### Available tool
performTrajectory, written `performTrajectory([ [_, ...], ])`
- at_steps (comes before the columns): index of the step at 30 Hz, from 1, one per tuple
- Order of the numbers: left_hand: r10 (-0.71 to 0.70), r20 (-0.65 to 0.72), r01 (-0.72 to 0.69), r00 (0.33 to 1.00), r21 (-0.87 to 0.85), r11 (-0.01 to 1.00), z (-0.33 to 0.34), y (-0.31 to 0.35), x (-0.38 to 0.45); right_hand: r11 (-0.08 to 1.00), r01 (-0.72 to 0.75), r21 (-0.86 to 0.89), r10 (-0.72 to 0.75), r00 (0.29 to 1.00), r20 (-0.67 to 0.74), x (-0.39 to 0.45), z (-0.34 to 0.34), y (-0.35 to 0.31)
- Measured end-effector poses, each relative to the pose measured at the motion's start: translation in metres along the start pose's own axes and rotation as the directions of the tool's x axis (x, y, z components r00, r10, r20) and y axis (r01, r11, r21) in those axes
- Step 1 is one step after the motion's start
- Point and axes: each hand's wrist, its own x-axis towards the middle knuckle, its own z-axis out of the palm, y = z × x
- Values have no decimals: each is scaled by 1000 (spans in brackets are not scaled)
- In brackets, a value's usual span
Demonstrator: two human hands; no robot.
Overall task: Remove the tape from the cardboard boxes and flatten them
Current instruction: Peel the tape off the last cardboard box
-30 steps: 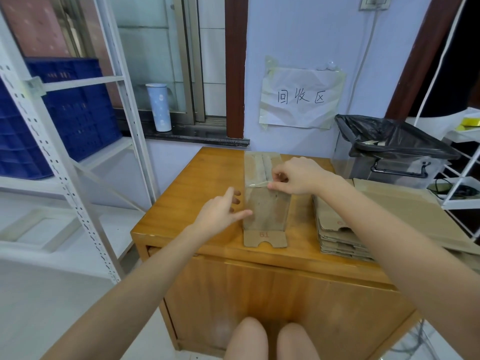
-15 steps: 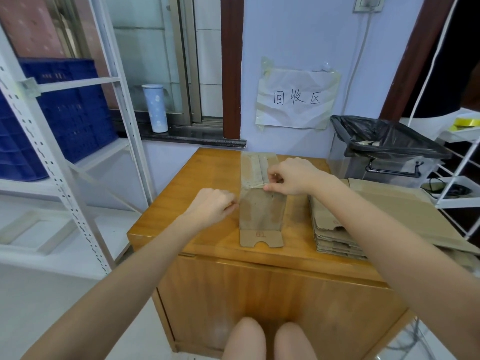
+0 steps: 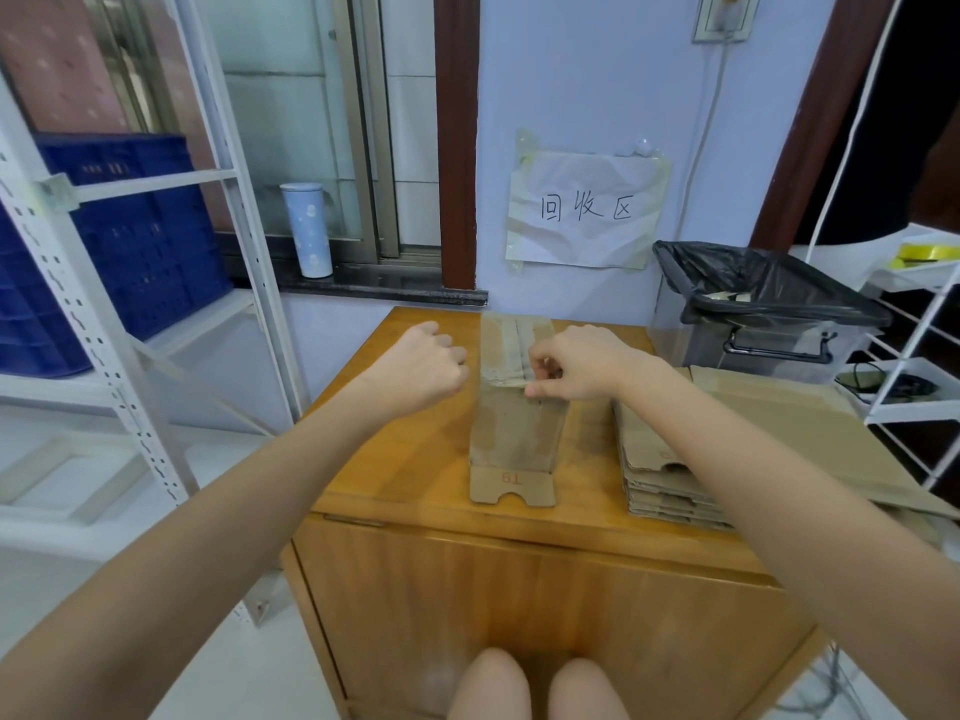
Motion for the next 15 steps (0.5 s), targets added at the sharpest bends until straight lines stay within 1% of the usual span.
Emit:
performTrajectory([
  [3, -41, -64, 43, 997, 16, 999, -8, -18, 0, 1000, -9, 19, 8, 1000, 16, -1, -3, 2],
  [6, -17, -110, 24, 994, 68, 997, -18, -33, 2, 999, -5, 33, 4, 1000, 29, 2, -4, -2],
  [9, -16, -136, 33, 991, 122, 992, -26, -35, 3, 1000, 10, 2, -10, 999, 52, 7, -6, -11],
  [12, -59, -176, 78, 983, 106, 991, -32, -39, 7, 1000, 13, -10, -12, 998, 55, 9, -6, -16],
  [15, -120, -225, 132, 967, 41, 990, -40, -38, 15, 999, 10, -40, -8, 999, 40, 8, -5, -18],
])
